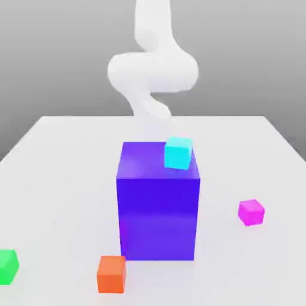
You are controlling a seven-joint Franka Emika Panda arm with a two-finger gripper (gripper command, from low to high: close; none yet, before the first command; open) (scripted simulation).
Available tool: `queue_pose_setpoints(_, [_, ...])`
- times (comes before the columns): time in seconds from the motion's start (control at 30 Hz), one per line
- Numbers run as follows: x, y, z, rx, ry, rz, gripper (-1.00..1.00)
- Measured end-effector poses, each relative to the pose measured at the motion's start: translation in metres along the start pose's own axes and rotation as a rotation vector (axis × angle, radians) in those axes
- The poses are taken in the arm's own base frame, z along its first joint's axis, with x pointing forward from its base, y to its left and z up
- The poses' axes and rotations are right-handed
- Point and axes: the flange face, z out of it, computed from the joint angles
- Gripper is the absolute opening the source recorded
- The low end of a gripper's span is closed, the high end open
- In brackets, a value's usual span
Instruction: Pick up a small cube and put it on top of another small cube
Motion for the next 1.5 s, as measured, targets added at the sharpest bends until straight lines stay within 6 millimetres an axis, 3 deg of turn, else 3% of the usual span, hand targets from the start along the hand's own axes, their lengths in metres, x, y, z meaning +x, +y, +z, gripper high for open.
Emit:
queue_pose_setpoints(0.17, [-0.091,-0.027,0.119,-0.012,-0.208,-0.378,0.00])
queue_pose_setpoints(0.33, [-0.213,-0.028,0.204,0.004,-0.407,-0.765,0.00])
queue_pose_setpoints(0.5, [-0.347,0.007,0.255,0.043,-0.607,-1.173,0.00])
queue_pose_setpoints(0.63, [-0.446,0.057,0.265,0.097,-0.760,-1.509,0.00])
queue_pose_setpoints(0.67, [-0.460,0.067,0.269,0.105,-0.782,-1.553,0.00])
queue_pose_setpoints(0.9, [-0.492,0.101,0.314,0.104,-0.803,-1.574,0.00])
queue_pose_setpoints(0.93, [-0.495,0.104,0.318,0.104,-0.803,-1.574,-1.00])
queue_pose_setpoints(1.2, [-0.492,0.101,0.314,0.102,-0.804,-1.575,-1.00])
queue_pose_setpoints(1.43, [-0.465,0.075,0.274,0.093,-0.808,-1.574,-1.00])
queue_pose_setpoints(1.5, [-0.435,0.066,0.292,0.030,-0.813,-1.462,-1.00])
